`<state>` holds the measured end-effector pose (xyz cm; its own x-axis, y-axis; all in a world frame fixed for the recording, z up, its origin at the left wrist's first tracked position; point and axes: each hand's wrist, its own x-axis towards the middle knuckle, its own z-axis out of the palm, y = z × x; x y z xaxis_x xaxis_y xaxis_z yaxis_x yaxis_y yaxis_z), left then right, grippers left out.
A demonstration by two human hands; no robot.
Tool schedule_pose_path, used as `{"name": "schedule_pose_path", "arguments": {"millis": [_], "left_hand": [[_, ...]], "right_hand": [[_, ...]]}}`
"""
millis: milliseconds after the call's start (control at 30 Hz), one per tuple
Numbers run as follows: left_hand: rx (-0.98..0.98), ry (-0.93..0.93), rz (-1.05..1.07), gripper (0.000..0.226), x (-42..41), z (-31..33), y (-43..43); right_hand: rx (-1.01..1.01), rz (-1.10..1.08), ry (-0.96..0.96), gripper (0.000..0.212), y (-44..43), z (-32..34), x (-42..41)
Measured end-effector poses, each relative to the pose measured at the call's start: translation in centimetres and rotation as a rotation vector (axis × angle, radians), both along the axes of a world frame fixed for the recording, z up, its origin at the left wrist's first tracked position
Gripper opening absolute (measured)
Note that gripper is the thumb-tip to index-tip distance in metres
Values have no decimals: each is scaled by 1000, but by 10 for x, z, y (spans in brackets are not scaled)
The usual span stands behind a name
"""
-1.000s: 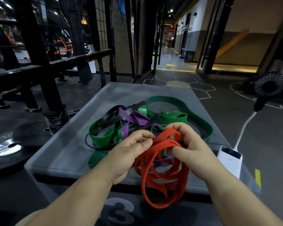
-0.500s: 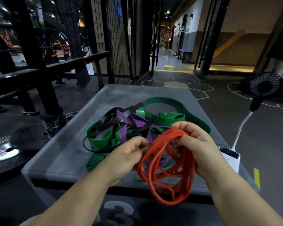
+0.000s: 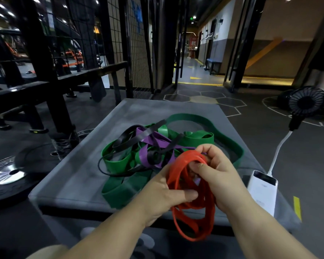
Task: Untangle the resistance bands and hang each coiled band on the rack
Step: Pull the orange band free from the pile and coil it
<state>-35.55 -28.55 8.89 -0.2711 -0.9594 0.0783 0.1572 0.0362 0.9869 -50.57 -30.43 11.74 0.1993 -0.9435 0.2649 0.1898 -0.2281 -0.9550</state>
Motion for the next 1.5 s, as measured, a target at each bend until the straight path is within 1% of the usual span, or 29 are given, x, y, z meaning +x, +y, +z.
{"name": "schedule_pose_path", "arguments": {"millis": [67,100,233,333,400,533,600,667,700,800,867,933,1033,1067,1133,1233,1300,1333,1400,1433,1500], "left_hand": [[-4,34,48,31,-3,0,1],[-6,42,44,26,-4,1,1],[-4,29,36,24,-2,4,2],[-9,45,134,24,5,5,-3],[-49,25,150,18,14,9,-7],[-148,-109,158,25,29,16,-11],[-223,-298,222,28,34,16,-11],[-320,-503,302,24,35,16,-9],[-337,-533,325,21,34,17,-8],[-303,-472,364,19,34,21,-6],[-264,-389,375,23,35,27,-5],[-193,-251,342,33,38,36,-3],[-148,-94,317,61,47,47,-1],[-150,-65,315,65,52,51,0],[-167,-15,327,66,62,57,3],[-183,31,386,70,81,69,15],[-204,43,431,66,101,80,25],[-223,27,457,70,112,87,31],[-262,-49,505,85,134,104,46],[-275,-93,516,87,143,112,55],[-258,-167,496,80,158,126,71]], "right_hand": [[-11,-16,5,20,0,0,1],[-5,-3,-17,20,0,0,1],[70,87,-102,29,1,3,1],[78,70,-95,33,-2,6,-2],[68,65,-70,37,-5,12,-9],[10,111,18,47,-10,20,-23],[18,152,15,59,-10,21,-20],[23,156,14,62,-10,22,-14],[29,151,6,62,-10,22,-11],[59,188,-52,60,-11,31,1],[42,195,-44,50,-15,41,10],[19,208,-32,40,-18,56,21],[7,271,-28,38,-24,81,37],[3,293,-20,37,-25,89,43],[2,346,4,35,-28,101,55],[8,474,40,29,-30,115,75],[25,562,66,27,-30,122,89],[43,600,81,30,-28,124,97],[73,680,113,37,-25,127,115],[80,726,122,40,-22,129,124],[72,826,115,42,-13,133,143]]}}
